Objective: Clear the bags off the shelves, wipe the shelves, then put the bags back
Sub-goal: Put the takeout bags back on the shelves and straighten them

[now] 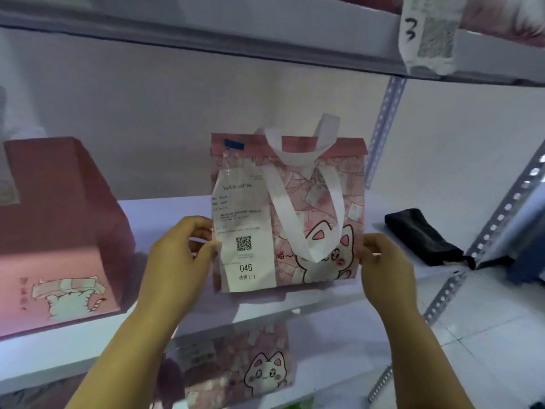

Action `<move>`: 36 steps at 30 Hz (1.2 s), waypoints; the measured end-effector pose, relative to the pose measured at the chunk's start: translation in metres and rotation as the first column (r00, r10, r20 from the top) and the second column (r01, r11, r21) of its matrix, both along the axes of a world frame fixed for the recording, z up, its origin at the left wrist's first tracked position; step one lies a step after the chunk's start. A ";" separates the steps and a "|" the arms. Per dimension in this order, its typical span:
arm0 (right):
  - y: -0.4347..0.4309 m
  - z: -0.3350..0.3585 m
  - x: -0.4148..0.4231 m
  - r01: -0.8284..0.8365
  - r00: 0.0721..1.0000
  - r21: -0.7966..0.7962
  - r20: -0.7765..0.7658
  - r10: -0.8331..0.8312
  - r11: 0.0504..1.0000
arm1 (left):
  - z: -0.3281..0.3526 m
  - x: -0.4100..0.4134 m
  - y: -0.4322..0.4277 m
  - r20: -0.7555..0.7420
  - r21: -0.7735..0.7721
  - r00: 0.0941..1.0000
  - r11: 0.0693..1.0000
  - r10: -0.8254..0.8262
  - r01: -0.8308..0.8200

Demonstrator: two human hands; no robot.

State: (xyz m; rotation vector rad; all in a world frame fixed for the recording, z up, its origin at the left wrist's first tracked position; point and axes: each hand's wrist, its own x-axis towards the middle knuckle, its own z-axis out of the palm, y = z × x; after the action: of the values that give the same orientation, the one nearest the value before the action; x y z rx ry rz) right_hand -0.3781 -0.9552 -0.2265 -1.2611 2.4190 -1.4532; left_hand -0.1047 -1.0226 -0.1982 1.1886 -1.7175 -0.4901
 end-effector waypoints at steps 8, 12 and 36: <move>0.008 0.004 -0.091 0.028 0.999 0.008 -0.021 -0.028 1.000 | -0.007 -0.092 0.011 -0.067 0.036 0.997 0.998 -0.045 0.047; 0.012 0.001 -0.129 0.036 0.999 0.060 -0.042 -0.034 0.998 | -0.011 -0.134 0.016 -0.094 0.034 0.995 0.999 -0.037 0.040; 0.048 0.000 -0.193 -0.152 0.987 -0.082 -0.067 0.147 0.985 | -0.034 -0.180 0.066 -0.159 0.083 0.977 0.988 0.145 -0.133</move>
State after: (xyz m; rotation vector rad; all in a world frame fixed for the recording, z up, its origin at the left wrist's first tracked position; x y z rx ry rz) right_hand -0.5715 -0.9067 -0.2263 -1.4909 2.2629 -1.5136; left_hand -0.2843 -0.9562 -0.2322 1.2731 -1.4759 -0.5526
